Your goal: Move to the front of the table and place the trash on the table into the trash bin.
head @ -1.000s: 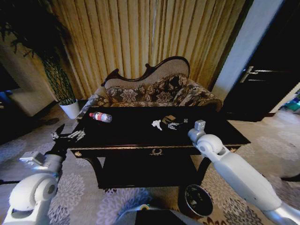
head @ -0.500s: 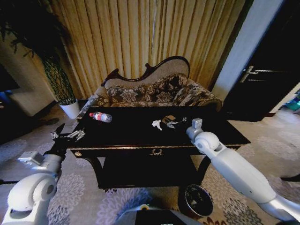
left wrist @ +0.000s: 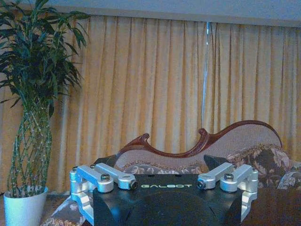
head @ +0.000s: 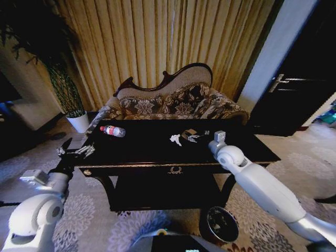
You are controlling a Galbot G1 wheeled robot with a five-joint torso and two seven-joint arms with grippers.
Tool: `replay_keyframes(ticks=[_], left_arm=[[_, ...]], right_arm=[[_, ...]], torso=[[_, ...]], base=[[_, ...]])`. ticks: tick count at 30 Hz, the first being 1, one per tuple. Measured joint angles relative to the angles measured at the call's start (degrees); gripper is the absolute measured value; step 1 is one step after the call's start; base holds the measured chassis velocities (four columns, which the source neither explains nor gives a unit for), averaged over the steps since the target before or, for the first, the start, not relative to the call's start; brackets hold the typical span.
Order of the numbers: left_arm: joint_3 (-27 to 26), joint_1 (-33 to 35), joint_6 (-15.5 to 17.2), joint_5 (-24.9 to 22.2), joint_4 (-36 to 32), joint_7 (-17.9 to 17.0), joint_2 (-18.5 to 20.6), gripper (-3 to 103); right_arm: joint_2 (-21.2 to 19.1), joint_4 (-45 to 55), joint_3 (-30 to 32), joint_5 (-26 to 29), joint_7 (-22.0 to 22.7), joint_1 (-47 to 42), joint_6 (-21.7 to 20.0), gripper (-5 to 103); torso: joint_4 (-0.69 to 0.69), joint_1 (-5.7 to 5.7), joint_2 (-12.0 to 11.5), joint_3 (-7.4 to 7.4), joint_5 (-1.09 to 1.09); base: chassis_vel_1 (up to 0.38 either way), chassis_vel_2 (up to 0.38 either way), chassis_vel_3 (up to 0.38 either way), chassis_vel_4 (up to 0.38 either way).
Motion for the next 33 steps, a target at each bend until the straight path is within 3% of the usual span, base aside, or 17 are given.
replay_keyframes(ticks=[2,6,8,13,23,26,33], left_arm=[[-0.1,0.0,-0.1,-0.1,0.1,0.0,0.0,100],[-0.3,0.1,-0.2,-0.7,0.2,0.1,0.1,100],[-0.3,0.1,-0.2,-0.8,0.2,0.1,0.1,100],[-0.3,0.0,-0.4,-1.0,0.0,0.1,0.2,100],[-0.2,0.2,-0.7,-1.1,0.0,0.2,0.1,100],[-0.2,0.1,-0.7,-1.1,0.0,0.2,0.2,100],[0.0,0.0,-0.8,-1.1,-0.1,0.2,0.3,100]], right_arm=[[0.0,-0.1,0.0,0.0,0.0,0.0,0.1,97],[0.0,0.0,0.3,-0.5,0.2,-0.4,0.4,76],[-0.1,0.1,0.4,-0.6,0.3,-0.6,0.4,76],[-0.3,0.5,1.2,-0.7,0.4,-1.3,0.6,54],[-1.1,1.4,3.5,-0.8,0.4,-3.5,1.5,22],[-1.0,1.8,4.5,-0.9,0.4,-4.8,1.7,6],[-0.9,2.7,6.4,-0.9,0.4,-6.3,1.8,0]], torso=[[0.00,0.00,0.0,0.00,0.00],[0.00,0.00,0.0,0.00,0.00],[0.00,0.00,0.0,0.00,0.00],[0.00,0.00,0.0,0.00,0.00],[0.00,-0.01,0.0,0.00,0.00],[0.00,0.00,0.0,0.00,0.00],[0.00,-0.01,0.0,-0.01,0.00]], base=[[0.000,0.000,0.000,0.000],[0.000,0.000,0.000,0.000],[0.000,0.000,0.000,0.000],[0.000,0.000,0.000,0.000],[0.000,0.000,0.000,0.000],[0.000,0.000,0.000,0.000],[0.000,0.000,0.000,0.000]])
